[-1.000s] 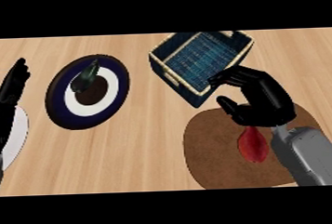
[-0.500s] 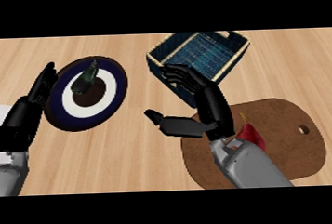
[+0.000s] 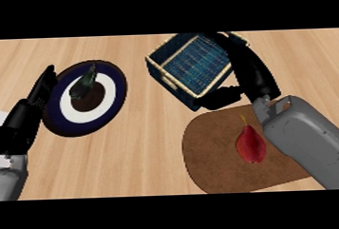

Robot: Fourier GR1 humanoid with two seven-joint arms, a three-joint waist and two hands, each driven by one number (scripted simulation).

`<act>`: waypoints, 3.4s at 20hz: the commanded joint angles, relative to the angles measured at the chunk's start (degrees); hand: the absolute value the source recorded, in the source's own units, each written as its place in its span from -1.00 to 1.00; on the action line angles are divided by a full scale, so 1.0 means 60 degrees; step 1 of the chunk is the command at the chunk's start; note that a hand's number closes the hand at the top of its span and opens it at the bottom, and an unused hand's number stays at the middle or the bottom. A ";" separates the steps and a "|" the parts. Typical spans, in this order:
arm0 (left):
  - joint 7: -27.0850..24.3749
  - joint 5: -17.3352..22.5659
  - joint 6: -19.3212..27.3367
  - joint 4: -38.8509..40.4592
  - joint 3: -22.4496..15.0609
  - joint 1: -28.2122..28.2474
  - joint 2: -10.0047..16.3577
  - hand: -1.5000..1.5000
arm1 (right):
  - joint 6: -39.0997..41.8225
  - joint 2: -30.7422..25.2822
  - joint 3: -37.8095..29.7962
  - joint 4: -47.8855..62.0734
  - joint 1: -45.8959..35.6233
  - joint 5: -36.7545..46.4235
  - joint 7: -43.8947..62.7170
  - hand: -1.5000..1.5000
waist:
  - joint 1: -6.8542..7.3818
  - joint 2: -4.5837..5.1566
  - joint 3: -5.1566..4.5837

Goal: Pick the pear from the cutting board and place it in the basket

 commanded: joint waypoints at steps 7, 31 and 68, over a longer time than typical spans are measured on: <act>-0.0183 -0.0048 -0.0056 0.0016 -0.0026 0.0130 -0.0091 0.00 | 0.6755 -0.1981 0.0414 -0.0610 -0.2380 -0.3087 0.3782 -1.00 | 0.0228 0.0101 0.0064; 0.0079 -0.0610 -0.0183 -0.0019 -0.0048 -0.0195 -0.0791 0.00 | 0.8885 -0.2846 0.0997 0.0072 -0.1328 -0.4378 0.4268 -1.00 | 0.0325 0.0228 0.0111; -0.0163 -0.1228 -0.1633 -0.0692 0.1348 0.0365 -0.1414 0.00 | 0.9351 -0.0042 -0.1171 -0.0687 0.3484 0.2122 0.1979 -1.00 | 0.0316 0.0233 0.0114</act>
